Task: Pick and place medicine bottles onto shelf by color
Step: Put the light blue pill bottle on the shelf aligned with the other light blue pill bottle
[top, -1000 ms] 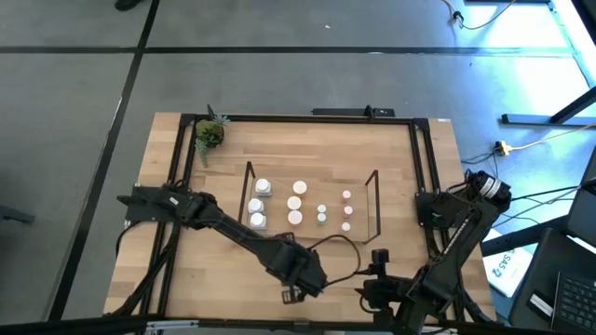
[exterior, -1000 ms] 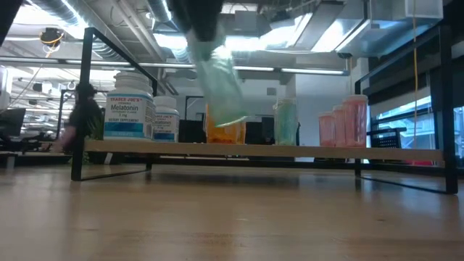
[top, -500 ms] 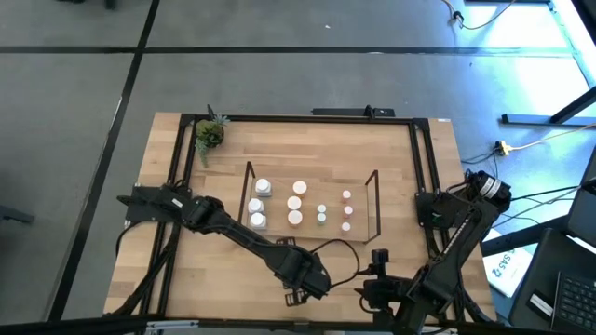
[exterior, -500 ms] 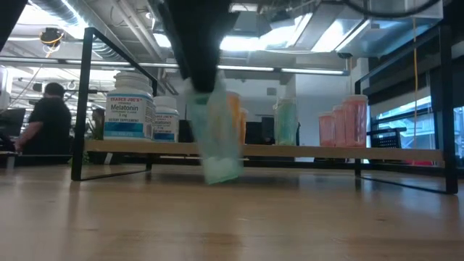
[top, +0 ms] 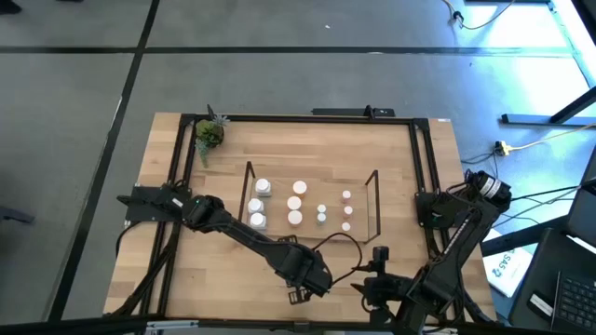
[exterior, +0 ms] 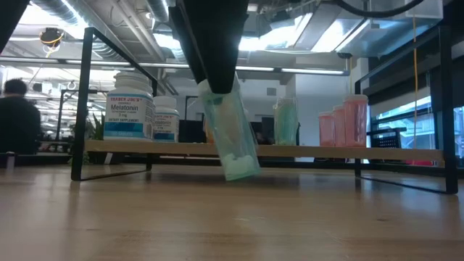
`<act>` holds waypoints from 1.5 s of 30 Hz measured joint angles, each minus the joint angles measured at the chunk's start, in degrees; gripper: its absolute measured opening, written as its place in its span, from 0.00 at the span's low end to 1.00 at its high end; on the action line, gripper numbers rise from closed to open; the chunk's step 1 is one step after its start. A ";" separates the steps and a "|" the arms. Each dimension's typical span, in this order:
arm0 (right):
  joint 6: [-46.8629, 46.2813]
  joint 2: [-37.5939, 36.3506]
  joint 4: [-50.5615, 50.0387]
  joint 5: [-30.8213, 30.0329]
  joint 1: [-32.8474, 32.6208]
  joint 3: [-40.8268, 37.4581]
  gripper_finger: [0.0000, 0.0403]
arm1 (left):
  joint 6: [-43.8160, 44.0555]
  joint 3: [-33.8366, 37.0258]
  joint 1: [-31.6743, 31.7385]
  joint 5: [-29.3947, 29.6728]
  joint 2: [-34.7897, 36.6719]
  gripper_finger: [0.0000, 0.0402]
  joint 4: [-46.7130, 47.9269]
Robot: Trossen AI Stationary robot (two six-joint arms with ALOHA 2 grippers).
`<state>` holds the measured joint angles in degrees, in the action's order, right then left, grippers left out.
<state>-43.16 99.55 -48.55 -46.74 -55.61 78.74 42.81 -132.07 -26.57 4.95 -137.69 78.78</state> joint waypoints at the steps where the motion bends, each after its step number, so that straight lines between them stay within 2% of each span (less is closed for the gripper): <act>1: 0.06 0.00 0.00 0.01 0.00 0.00 0.50 | 0.21 0.00 0.00 0.02 0.00 0.25 0.00; 28: 1.53 0.00 1.19 0.42 0.00 0.00 0.50 | 2.77 -0.03 0.97 0.25 -0.36 0.25 -0.06; 38: 1.58 0.00 1.57 0.42 0.00 0.00 0.50 | 3.34 0.02 1.62 -3.18 -1.70 0.25 0.80; 45: 1.45 0.00 1.63 4.41 0.00 0.00 0.50 | 3.69 0.00 1.88 -3.20 -1.57 0.25 1.31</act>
<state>-41.71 99.55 -46.92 -42.33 -55.61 78.74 46.50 -132.07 -24.69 1.74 -139.26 80.09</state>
